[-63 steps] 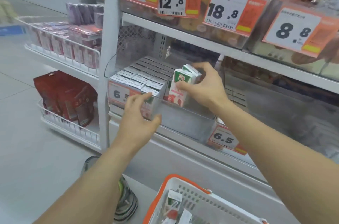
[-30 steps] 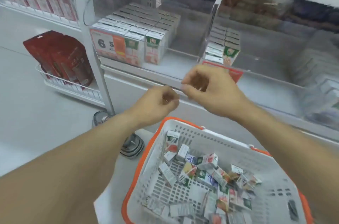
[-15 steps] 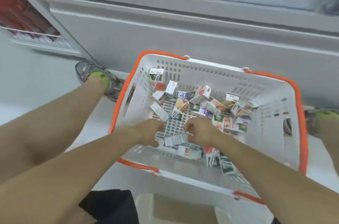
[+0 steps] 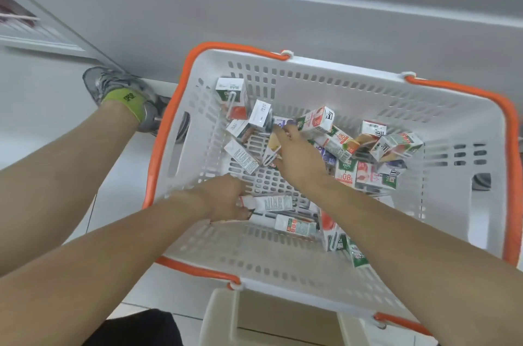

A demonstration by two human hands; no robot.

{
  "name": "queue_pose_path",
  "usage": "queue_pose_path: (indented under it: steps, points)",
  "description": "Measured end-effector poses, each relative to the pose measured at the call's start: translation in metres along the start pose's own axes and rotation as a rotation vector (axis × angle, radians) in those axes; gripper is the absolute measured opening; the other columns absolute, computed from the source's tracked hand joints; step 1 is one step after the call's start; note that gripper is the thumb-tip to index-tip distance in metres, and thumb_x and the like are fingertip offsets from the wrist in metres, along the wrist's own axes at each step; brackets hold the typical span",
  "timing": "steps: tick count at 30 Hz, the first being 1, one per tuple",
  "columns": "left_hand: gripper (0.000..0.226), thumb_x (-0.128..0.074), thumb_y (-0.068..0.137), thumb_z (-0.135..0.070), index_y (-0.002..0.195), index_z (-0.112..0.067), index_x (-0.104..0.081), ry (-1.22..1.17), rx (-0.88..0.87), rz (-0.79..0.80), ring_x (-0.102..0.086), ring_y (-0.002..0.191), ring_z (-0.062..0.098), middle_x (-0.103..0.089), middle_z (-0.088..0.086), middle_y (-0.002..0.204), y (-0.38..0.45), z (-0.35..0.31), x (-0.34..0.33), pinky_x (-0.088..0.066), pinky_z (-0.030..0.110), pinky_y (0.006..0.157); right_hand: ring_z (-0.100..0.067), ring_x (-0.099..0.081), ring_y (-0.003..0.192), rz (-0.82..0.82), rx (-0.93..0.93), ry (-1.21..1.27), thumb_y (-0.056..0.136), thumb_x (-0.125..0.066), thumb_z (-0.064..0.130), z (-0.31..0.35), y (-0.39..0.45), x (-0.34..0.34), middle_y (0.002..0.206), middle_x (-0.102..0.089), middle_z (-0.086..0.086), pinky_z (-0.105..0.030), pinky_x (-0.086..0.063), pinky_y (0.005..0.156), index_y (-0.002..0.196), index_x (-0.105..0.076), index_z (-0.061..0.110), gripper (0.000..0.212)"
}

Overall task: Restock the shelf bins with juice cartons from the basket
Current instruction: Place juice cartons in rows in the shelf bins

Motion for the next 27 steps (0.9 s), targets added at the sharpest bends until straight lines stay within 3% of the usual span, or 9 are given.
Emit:
queue_pose_path:
  steps: [2,4,6,9,13,16,20,25,27]
  points:
    - [0.025,-0.067,0.086,-0.039,0.087,-0.014,-0.064,-0.141,0.018,0.033,-0.058,0.071,0.018,-0.065,0.006,0.080,-0.006,-0.001,0.003,-0.037,0.025,0.056,-0.032,-0.053,0.114,-0.022,-0.005,-0.026,0.083,-0.066,0.000,-0.001,-0.003,-0.009,0.141,-0.037,-0.008,-0.036,-0.045,0.057,0.143,-0.034,0.014,0.069]
    - [0.029,-0.064,0.090,-0.040,0.075,-0.015,-0.061,-0.353,0.051,0.093,-0.059,0.064,0.016,-0.064,0.011,0.071,-0.015,-0.002,0.009,-0.040,0.026,0.059,-0.033,-0.046,0.119,-0.071,0.001,0.042,0.082,-0.063,-0.004,-0.002,-0.006,-0.010,0.135,-0.041,-0.008,-0.041,-0.051,0.068,0.133,-0.040,0.011,0.058]
    - [0.029,-0.061,0.094,-0.042,0.081,-0.017,-0.068,-0.589,0.096,0.129,-0.057,0.066,0.014,-0.065,0.011,0.076,-0.025,-0.005,0.017,-0.044,0.027,0.066,-0.033,-0.048,0.116,-0.065,0.025,0.102,0.086,-0.065,0.001,-0.002,-0.012,-0.007,0.129,-0.048,-0.009,-0.047,-0.052,0.083,0.125,-0.041,0.011,0.047]
    - [0.023,-0.059,0.098,-0.029,0.099,-0.008,-0.069,-0.966,0.101,0.191,-0.060,0.058,0.013,-0.066,0.009,0.075,-0.039,-0.015,0.026,-0.052,0.032,0.068,-0.027,-0.061,0.094,0.030,-0.010,0.163,0.089,-0.068,0.008,-0.004,-0.026,-0.004,0.119,-0.058,-0.008,-0.047,-0.054,0.079,0.120,-0.037,0.019,0.045]
    - [0.032,-0.066,0.092,-0.006,0.124,0.000,-0.061,-1.067,-0.014,0.267,-0.067,0.099,0.029,-0.068,0.024,0.116,-0.059,-0.024,0.033,-0.057,0.045,0.088,-0.021,-0.066,0.085,0.024,-0.124,0.327,0.085,-0.073,0.024,-0.016,-0.048,0.023,0.116,-0.063,-0.004,-0.039,-0.055,0.078,0.133,-0.040,0.024,0.057]
    - [0.037,-0.068,0.088,0.002,0.125,0.003,-0.060,-1.148,-0.036,0.211,-0.063,0.110,0.037,-0.063,0.027,0.125,-0.076,-0.030,0.043,-0.056,0.049,0.091,-0.015,-0.064,0.078,-0.011,-0.141,0.323,0.082,-0.077,0.032,-0.023,-0.058,0.076,0.109,-0.066,-0.001,-0.034,-0.053,0.077,0.122,-0.053,0.019,0.048]
    - [0.048,-0.072,0.082,0.006,0.126,0.002,-0.054,-1.196,-0.086,0.044,-0.067,0.107,0.039,-0.070,0.020,0.114,-0.106,-0.048,0.074,-0.053,0.055,0.094,-0.019,-0.067,0.079,0.003,-0.204,0.540,0.072,-0.086,0.012,-0.022,-0.085,0.168,0.103,-0.066,0.001,-0.035,-0.058,0.069,0.108,-0.056,0.017,0.047]
    - [0.063,-0.075,0.068,0.005,0.126,0.004,-0.051,-1.224,-0.285,-0.184,-0.059,0.114,0.052,-0.063,0.033,0.120,-0.152,-0.091,0.141,-0.041,0.067,0.102,-0.031,-0.073,0.084,0.024,-0.172,1.141,0.077,-0.074,-0.015,0.000,-0.138,0.262,0.107,-0.071,-0.024,-0.033,-0.063,0.076,0.118,-0.055,-0.009,0.046]
    - [0.062,-0.073,0.067,0.002,0.125,0.010,-0.050,-1.261,-0.316,-0.262,-0.065,0.105,0.048,-0.065,0.033,0.114,-0.167,-0.107,0.168,-0.048,0.065,0.095,-0.031,-0.073,0.088,-0.004,-0.119,1.294,0.078,-0.071,-0.016,0.008,-0.154,0.284,0.107,-0.072,-0.025,-0.032,-0.062,0.076,0.119,-0.056,-0.008,0.045]
Point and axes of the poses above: each hand's wrist, its own y-axis towards the middle knuckle, its own x-axis out of the back of the hand, z = x × y, the point moved 4 cm from there along y, towards the middle knuckle
